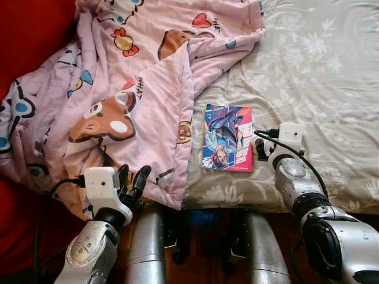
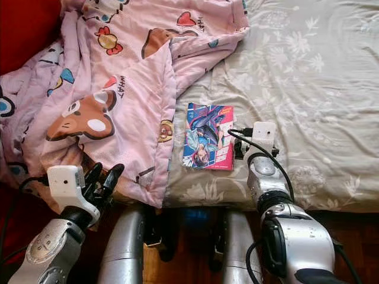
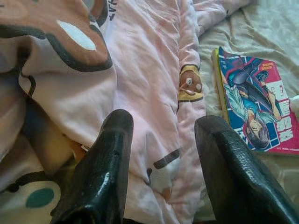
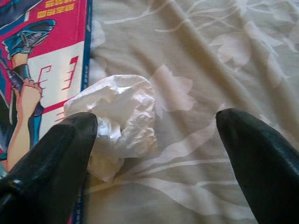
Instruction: Clean up the room
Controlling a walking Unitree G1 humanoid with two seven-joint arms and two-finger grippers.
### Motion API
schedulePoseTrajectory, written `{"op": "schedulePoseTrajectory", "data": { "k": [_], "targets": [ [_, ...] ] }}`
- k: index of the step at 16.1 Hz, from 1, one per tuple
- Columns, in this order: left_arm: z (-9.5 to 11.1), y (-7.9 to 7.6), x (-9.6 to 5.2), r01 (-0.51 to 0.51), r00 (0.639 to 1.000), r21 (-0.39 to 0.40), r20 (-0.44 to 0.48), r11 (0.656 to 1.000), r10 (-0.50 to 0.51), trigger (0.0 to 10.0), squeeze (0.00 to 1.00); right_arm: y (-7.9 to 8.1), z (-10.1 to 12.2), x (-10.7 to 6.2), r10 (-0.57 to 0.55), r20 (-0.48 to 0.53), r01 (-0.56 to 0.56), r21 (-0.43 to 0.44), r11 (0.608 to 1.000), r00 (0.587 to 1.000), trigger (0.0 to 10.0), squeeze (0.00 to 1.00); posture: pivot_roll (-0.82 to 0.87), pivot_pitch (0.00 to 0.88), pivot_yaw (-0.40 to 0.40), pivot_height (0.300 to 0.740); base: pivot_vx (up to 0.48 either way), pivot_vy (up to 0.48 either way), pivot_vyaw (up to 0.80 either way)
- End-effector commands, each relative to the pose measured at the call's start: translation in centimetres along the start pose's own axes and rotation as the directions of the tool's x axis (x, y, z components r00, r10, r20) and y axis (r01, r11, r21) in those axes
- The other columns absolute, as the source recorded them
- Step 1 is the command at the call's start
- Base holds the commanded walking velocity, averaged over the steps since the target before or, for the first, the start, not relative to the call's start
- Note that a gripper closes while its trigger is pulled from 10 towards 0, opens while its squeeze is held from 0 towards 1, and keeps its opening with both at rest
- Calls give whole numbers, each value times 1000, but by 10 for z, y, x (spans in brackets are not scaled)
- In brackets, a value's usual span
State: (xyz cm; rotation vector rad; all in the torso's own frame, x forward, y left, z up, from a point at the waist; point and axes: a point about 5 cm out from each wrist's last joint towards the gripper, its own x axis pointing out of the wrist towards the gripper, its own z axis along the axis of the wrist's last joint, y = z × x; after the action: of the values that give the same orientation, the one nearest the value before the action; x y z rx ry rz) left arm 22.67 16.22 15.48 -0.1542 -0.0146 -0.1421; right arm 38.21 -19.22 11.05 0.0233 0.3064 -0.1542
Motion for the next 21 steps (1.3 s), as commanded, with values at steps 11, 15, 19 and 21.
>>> {"op": "schedulePoseTrajectory", "data": {
  "k": [11, 15, 19, 21],
  "targets": [
    [2, 0, -9, -22, 999, 18, -37, 1000, 23, 10000, 0, 15, -22, -4, 89, -75, -82, 99, 992, 993, 0, 0, 196, 570, 78, 630, 0, 0, 0],
    [1, 0, -11, -32, 999, 15, -40, 999, 33, 10000, 0, 5, -23, -4, 42, -77, -35, 101, 994, 996, 0, 0, 193, 571, 77, 630, 0, 0, 0],
    [-1, 0, -10, -35, 998, 14, -45, 999, 35, 10000, 0, -4, -25, -4, 3, -83, 6, 107, 994, 997, 0, 0, 190, 569, 75, 630, 0, 0, 0],
    [-2, 0, -9, -35, 998, 15, -47, 999, 35, 10000, 0, -4, -26, -4, 3, -86, 6, 107, 994, 996, 0, 0, 194, 562, 77, 630, 0, 0, 0]
  ]
}}
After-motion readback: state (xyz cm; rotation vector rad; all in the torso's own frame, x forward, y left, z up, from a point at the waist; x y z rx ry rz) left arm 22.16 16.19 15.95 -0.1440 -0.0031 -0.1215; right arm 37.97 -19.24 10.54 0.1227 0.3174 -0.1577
